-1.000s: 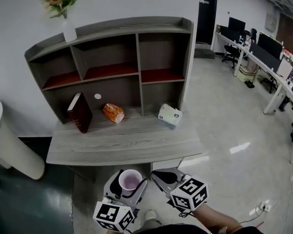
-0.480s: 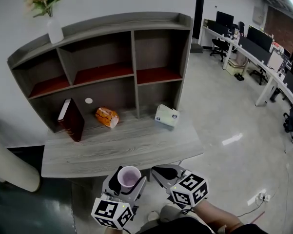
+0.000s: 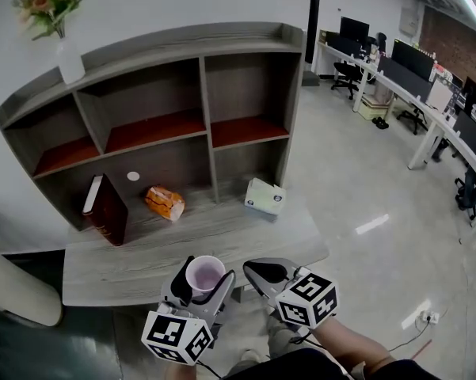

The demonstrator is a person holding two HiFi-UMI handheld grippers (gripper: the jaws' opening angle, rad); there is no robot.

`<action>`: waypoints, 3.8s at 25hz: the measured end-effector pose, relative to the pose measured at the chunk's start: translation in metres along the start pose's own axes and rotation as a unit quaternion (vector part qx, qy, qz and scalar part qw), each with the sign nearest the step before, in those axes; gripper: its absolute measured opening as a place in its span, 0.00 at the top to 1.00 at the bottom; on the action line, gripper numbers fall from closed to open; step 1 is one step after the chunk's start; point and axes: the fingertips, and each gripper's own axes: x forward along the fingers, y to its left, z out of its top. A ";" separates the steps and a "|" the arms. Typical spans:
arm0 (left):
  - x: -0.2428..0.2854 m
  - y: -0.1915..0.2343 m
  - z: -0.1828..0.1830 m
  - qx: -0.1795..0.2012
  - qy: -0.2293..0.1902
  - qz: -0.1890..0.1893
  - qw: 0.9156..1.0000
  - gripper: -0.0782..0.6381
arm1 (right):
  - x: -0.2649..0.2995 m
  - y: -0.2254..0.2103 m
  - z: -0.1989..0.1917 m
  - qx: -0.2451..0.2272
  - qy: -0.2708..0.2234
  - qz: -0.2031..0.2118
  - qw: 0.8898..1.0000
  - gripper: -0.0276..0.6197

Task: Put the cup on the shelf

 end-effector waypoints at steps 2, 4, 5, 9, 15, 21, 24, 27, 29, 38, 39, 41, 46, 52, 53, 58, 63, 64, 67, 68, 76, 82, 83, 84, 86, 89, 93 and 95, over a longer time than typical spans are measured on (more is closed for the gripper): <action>0.015 0.004 0.006 0.003 -0.003 -0.002 1.000 0.39 | 0.006 -0.013 0.005 0.002 -0.002 0.001 1.000 0.96; 0.033 0.008 0.009 0.001 -0.004 -0.005 1.000 0.39 | 0.011 -0.027 0.009 0.004 -0.002 0.002 1.000 0.96; 0.042 0.008 0.011 0.000 -0.004 -0.007 1.000 0.39 | 0.013 -0.034 0.012 0.004 -0.003 0.003 1.000 0.96; 0.084 0.012 0.018 0.000 -0.002 -0.010 1.000 0.39 | 0.021 -0.073 0.025 0.002 -0.004 0.004 1.000 0.96; 0.151 0.016 0.036 -0.001 -0.003 -0.010 1.000 0.39 | 0.029 -0.132 0.050 0.002 -0.002 0.008 1.000 0.96; 0.211 0.019 0.058 0.006 -0.009 -0.008 1.000 0.39 | 0.033 -0.186 0.077 -0.002 -0.003 0.011 1.000 0.96; 0.245 0.025 0.069 0.004 -0.014 -0.012 1.000 0.39 | 0.038 -0.215 0.090 -0.003 -0.007 0.010 1.000 0.96; 0.278 0.033 0.078 0.011 -0.019 -0.015 1.000 0.39 | 0.047 -0.244 0.099 -0.002 -0.008 0.009 1.000 0.96; 0.296 0.033 0.085 0.014 -0.023 -0.014 1.000 0.39 | 0.048 -0.258 0.104 -0.001 -0.010 0.010 1.000 0.96; 0.357 0.037 0.124 0.023 -0.049 -0.009 0.998 0.39 | 0.053 -0.290 0.118 0.005 -0.012 0.035 0.999 0.96; 0.362 0.038 0.129 0.029 -0.051 -0.008 0.998 0.39 | 0.054 -0.293 0.119 0.006 -0.011 0.038 0.999 0.96; 0.372 0.041 0.139 0.037 -0.054 -0.006 0.998 0.39 | 0.055 -0.299 0.119 0.008 -0.009 0.043 0.999 0.96; 0.394 0.054 0.152 0.028 -0.063 0.003 0.998 0.39 | 0.056 -0.313 0.121 0.009 -0.005 0.050 0.999 0.96; 0.415 0.073 0.155 0.016 -0.068 0.022 0.997 0.39 | 0.058 -0.328 0.119 0.012 -0.001 0.053 0.999 0.96; 0.419 0.075 0.156 0.017 -0.068 0.026 0.997 0.39 | 0.058 -0.330 0.119 0.013 -0.001 0.053 0.999 0.96; 0.432 0.090 0.158 0.024 -0.066 0.051 0.996 0.39 | 0.060 -0.335 0.118 0.013 0.004 0.061 0.998 0.96; 0.445 0.096 0.151 0.047 -0.047 0.059 0.996 0.38 | 0.061 -0.339 0.114 0.018 0.007 0.065 0.998 0.96; 0.447 0.097 0.148 0.052 -0.040 0.060 0.996 0.38 | 0.061 -0.339 0.114 0.018 0.007 0.065 0.998 0.96; 0.451 0.101 0.143 0.053 -0.030 0.062 0.996 0.38 | 0.061 -0.340 0.113 0.020 0.006 0.067 0.998 0.96; 0.451 0.102 0.143 0.051 -0.029 0.061 0.996 0.38 | 0.061 -0.340 0.113 0.021 0.006 0.068 0.997 0.96; 0.452 0.105 0.147 0.029 -0.035 0.061 0.997 0.28 | 0.058 -0.339 0.109 0.027 0.005 0.066 0.997 0.96; 0.448 0.105 0.151 0.051 -0.051 0.072 0.995 0.20 | 0.055 -0.338 0.107 0.024 0.005 0.058 0.998 0.96; 0.446 0.103 0.152 0.054 -0.056 0.071 0.994 0.20 | 0.054 -0.337 0.107 0.023 0.005 0.056 0.998 0.96; 0.444 0.102 0.153 0.058 -0.061 0.071 0.994 0.20 | 0.054 -0.336 0.107 0.023 0.004 0.056 0.998 0.96; 0.438 0.099 0.156 0.068 -0.073 0.075 0.992 0.20 | 0.052 -0.333 0.107 0.023 0.003 0.054 0.998 0.96; 0.428 0.094 0.159 0.077 -0.088 0.079 0.990 0.20 | 0.050 -0.328 0.106 0.022 0.002 0.052 0.998 0.96; 0.415 0.085 0.149 0.083 -0.081 0.076 0.990 0.20 | 0.047 -0.321 0.102 0.021 0.003 0.046 0.999 0.96; 0.407 0.081 0.142 0.081 -0.076 0.075 0.991 0.20 | 0.045 -0.317 0.100 0.019 0.004 0.042 0.999 0.96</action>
